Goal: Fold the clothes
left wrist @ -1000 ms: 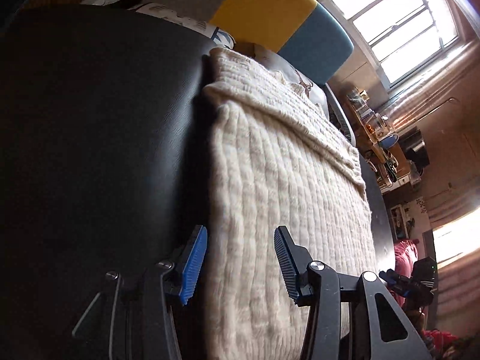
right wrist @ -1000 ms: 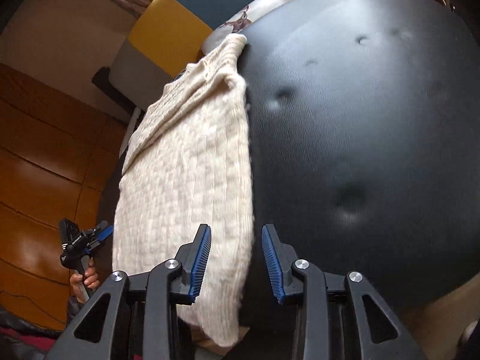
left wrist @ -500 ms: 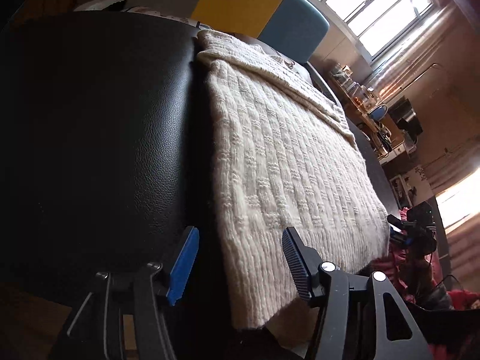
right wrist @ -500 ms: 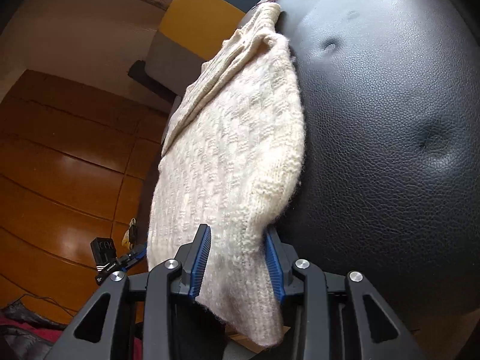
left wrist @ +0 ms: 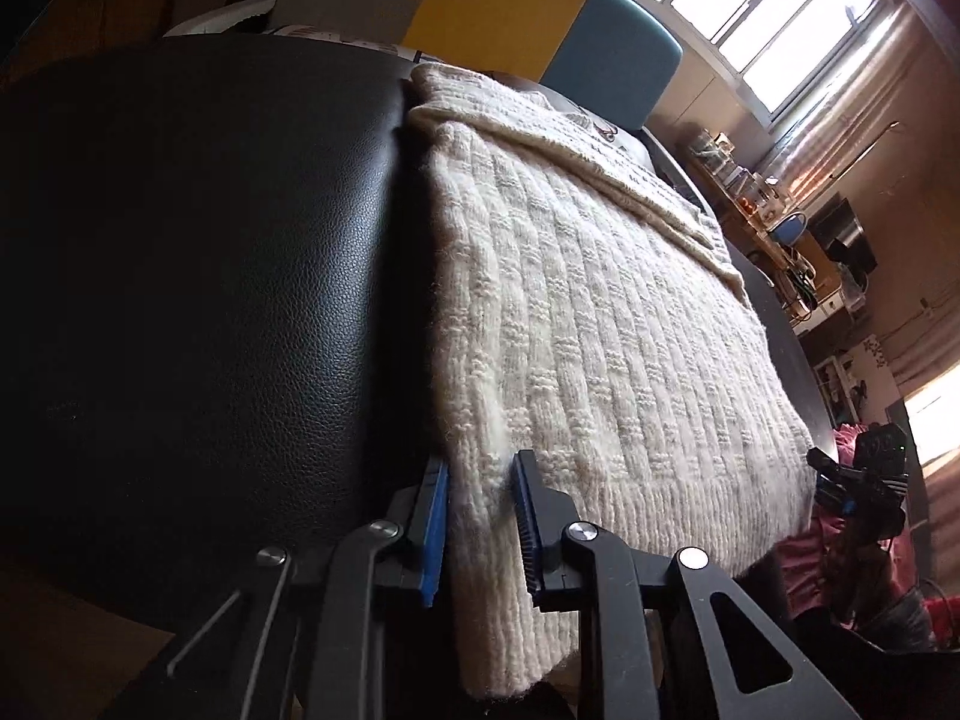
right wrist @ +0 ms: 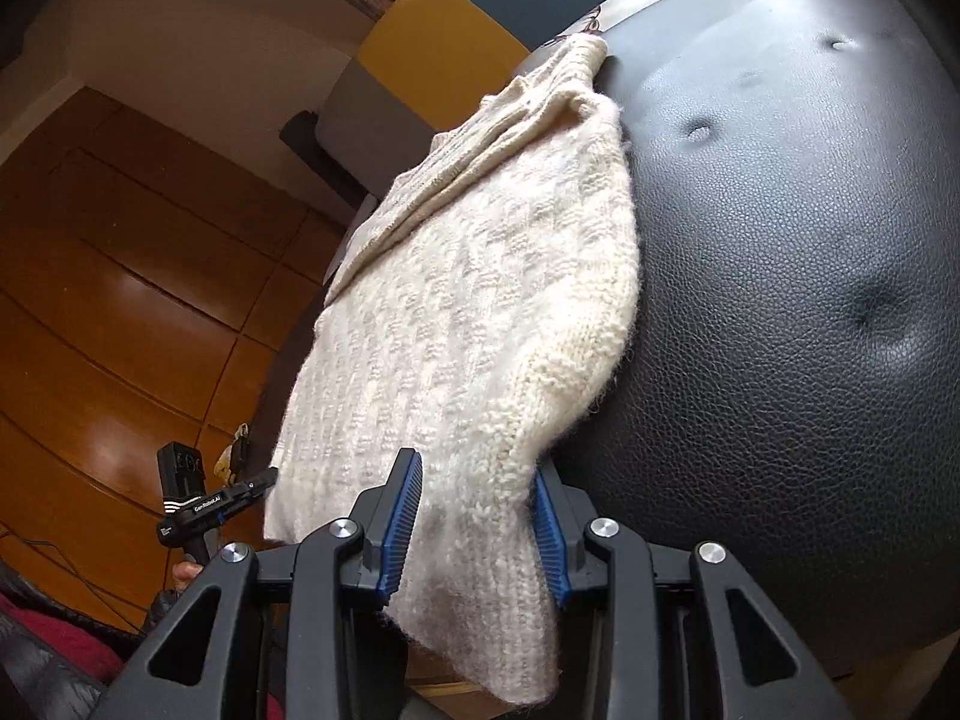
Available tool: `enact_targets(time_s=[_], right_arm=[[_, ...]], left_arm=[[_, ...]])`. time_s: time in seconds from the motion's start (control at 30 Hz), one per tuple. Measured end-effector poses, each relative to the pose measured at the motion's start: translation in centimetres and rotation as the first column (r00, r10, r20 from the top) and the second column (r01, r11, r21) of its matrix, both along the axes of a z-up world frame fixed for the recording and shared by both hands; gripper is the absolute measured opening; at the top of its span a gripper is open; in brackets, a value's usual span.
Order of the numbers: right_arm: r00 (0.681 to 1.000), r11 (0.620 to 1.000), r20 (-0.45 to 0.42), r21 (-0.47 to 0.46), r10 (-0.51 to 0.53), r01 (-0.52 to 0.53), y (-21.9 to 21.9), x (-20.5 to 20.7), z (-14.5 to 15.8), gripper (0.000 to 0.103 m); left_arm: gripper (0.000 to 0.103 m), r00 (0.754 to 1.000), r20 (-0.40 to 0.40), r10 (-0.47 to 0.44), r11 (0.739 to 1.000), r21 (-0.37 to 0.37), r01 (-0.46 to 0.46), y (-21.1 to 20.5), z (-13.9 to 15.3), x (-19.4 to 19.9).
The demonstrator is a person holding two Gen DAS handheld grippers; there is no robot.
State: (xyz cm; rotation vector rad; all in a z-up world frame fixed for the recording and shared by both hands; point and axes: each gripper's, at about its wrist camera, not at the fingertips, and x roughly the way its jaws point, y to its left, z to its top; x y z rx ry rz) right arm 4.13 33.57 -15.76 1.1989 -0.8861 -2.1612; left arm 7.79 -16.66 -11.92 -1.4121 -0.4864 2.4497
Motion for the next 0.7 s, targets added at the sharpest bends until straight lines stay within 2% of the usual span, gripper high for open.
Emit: enact_targets(time_s=[0.07,0.1,0.13,0.2,0.3,0.37,0.4,0.5,0.57,0.6,0.63,0.67,0.7], right_arm=[[0.999,1.000,0.042,-0.030,-0.004,0.005,0.4,-0.4,-0.3,0.033],[0.998,0.999,0.057,-0.033,-0.006,0.008,0.6,-0.6,-0.4,0.026],[0.998,1.000,0.059,-0.018,-0.006,0.007,0.6,-0.7,-0.5,0.018],[0.999,1.000,0.054,0.001,-0.006,0.006,0.6,-0.8,-0.6,0.013],[1.000,1.000,0.017,0.028,-0.004,0.004,0.4,-0.3,-0.4,0.014],[1.000,0.999,-0.015,0.049,-0.005,0.006,0.0,0.0,-0.2,0.021],[1.000,0.998,-0.029,0.061,-0.006,0.008,-0.3,0.2,0.0,0.027],[0.997,0.995,-0.072,0.101,-0.005,0.013,-0.8,0.9,0.4,0.029],[0.996,0.991,-0.089,0.135,0.022,-0.010,-0.8,1.1,0.6,0.029],[0.996,0.990,-0.080,0.140,0.027,-0.015,-0.7,1.0,0.6,0.029],[0.999,0.991,-0.052,0.131,0.014,-0.007,-0.3,0.8,0.5,0.023],[0.999,0.991,-0.033,0.132,0.005,-0.001,-0.2,0.7,0.5,0.017],[1.000,0.989,-0.028,0.146,0.000,0.004,-0.1,0.7,0.5,0.013]], left_arm=[[0.021,1.000,-0.003,0.000,0.998,-0.058,0.000,0.8,0.3,0.0],[0.021,1.000,-0.007,0.000,0.996,-0.085,0.000,1.2,0.4,-0.1],[0.020,1.000,-0.011,0.007,0.995,-0.095,-0.008,1.4,0.4,-0.2],[0.014,0.999,-0.024,0.021,0.995,-0.101,-0.024,1.5,0.3,-0.3],[0.017,0.999,-0.031,0.044,0.995,-0.090,-0.047,1.4,0.1,-0.4],[0.019,0.999,-0.024,0.049,0.995,-0.081,-0.050,1.4,0.1,-0.5],[0.023,0.999,-0.022,0.047,0.996,-0.079,-0.048,1.5,0.1,-0.6],[0.034,0.999,-0.029,0.017,0.994,-0.108,-0.020,2.3,0.3,-0.6],[0.035,1.000,-0.023,0.007,0.989,-0.150,-0.010,2.9,0.5,-0.7],[0.034,1.000,-0.020,0.003,0.986,-0.169,-0.006,3.3,0.6,-0.8],[0.029,1.000,-0.020,0.011,0.985,-0.171,-0.015,3.3,0.6,-0.9],[0.014,1.000,-0.019,0.016,0.988,-0.153,-0.019,3.1,0.6,-0.9],[0.011,1.000,-0.018,0.020,0.991,-0.135,-0.023,2.9,0.6,-1.0]])
